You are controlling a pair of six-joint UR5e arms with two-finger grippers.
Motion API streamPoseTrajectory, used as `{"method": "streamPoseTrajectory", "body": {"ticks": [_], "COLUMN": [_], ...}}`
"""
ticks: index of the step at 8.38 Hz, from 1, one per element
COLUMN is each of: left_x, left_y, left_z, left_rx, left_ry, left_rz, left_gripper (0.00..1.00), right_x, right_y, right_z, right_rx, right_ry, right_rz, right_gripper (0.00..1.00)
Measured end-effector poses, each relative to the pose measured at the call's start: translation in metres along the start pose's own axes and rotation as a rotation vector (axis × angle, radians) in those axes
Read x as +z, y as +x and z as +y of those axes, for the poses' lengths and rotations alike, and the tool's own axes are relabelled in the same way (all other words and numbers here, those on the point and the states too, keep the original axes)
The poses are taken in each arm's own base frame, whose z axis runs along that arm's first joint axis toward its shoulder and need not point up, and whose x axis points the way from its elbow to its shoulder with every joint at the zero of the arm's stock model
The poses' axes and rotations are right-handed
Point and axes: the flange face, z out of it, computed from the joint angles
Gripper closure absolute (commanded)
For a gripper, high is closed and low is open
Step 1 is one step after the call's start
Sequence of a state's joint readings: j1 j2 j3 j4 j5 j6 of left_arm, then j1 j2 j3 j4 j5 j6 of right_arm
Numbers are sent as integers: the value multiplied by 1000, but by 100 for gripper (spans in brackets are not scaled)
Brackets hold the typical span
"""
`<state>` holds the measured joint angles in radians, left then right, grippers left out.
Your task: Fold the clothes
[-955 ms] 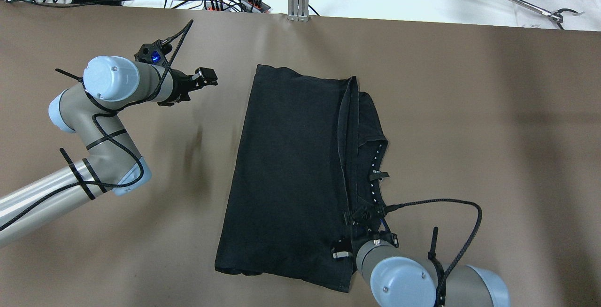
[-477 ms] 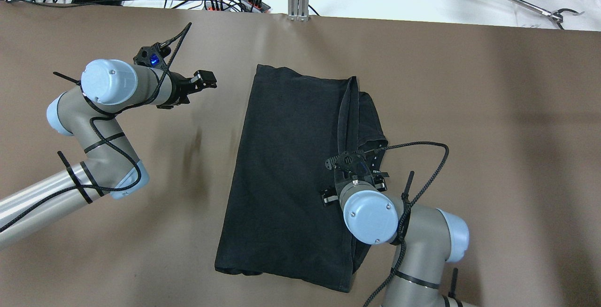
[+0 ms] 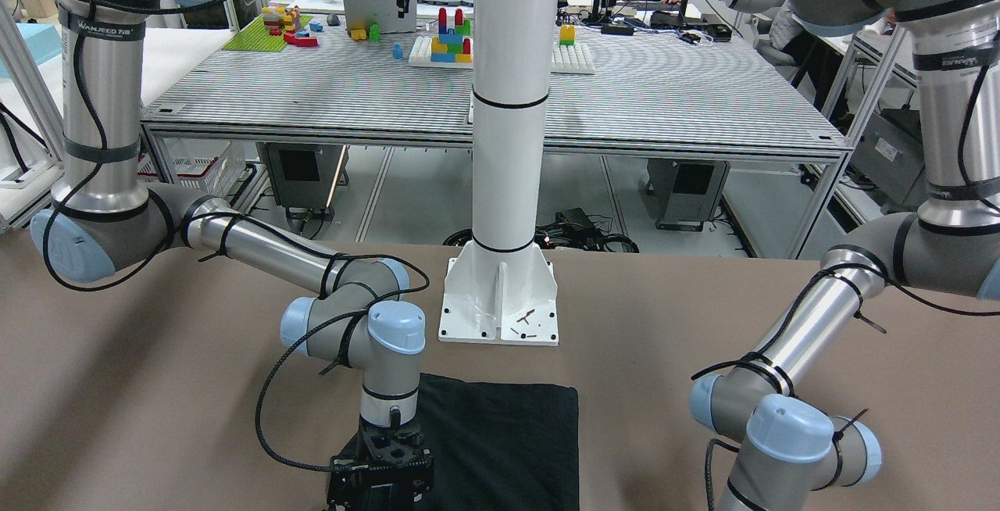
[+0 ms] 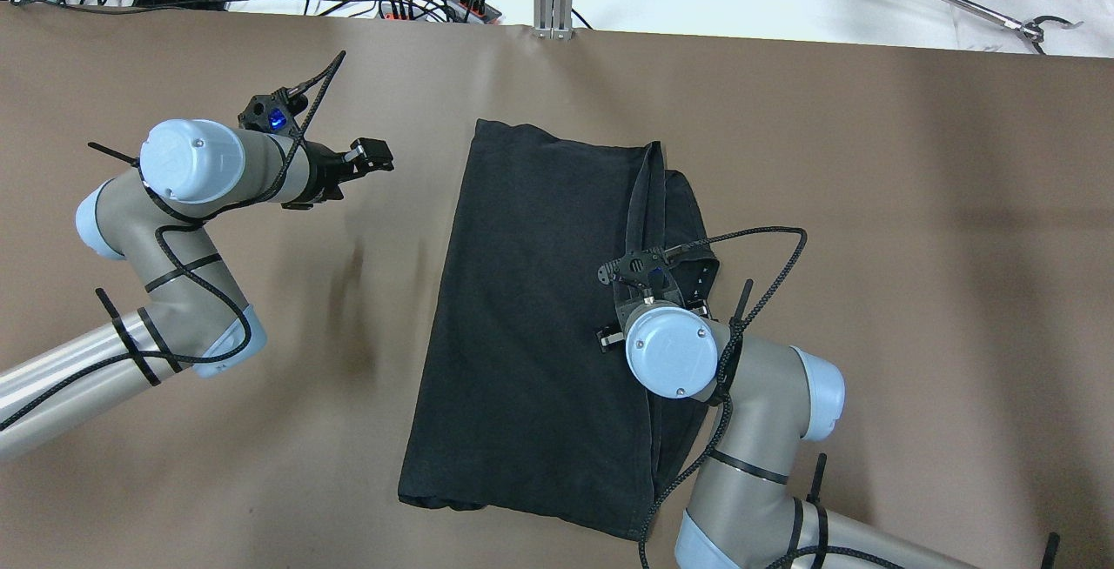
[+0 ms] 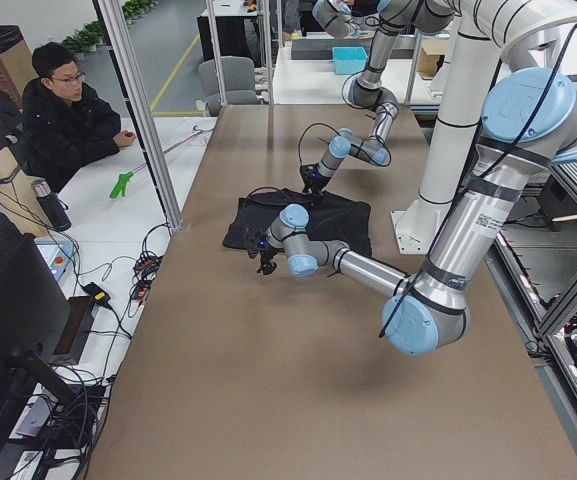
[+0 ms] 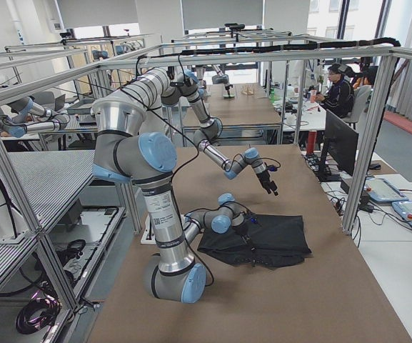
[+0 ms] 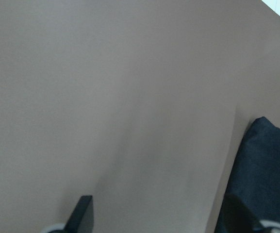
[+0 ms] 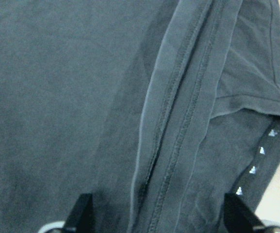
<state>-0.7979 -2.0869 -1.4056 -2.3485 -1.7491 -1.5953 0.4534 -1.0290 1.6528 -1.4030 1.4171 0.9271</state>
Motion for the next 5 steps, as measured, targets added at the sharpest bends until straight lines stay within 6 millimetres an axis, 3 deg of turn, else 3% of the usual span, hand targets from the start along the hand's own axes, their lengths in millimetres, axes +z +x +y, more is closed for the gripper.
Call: {"method": "streamPoseTrajectory", "body": {"ticks": [2,5], "left_x": [1,1], "left_y": [-4,-5], "left_z": [0,0], "left_rx": [-1,-1], "left_ry": [0,0], "left_rz": [-6,-6], "left_gripper": [6,6], "right_x": [19,28], "right_y": [7,40], "right_z": [-5,-24], "right_rx": [-14,-55], "right_ry": [4,-12], "right_rz": [-13,-19], "right_gripper": [5,5]}}
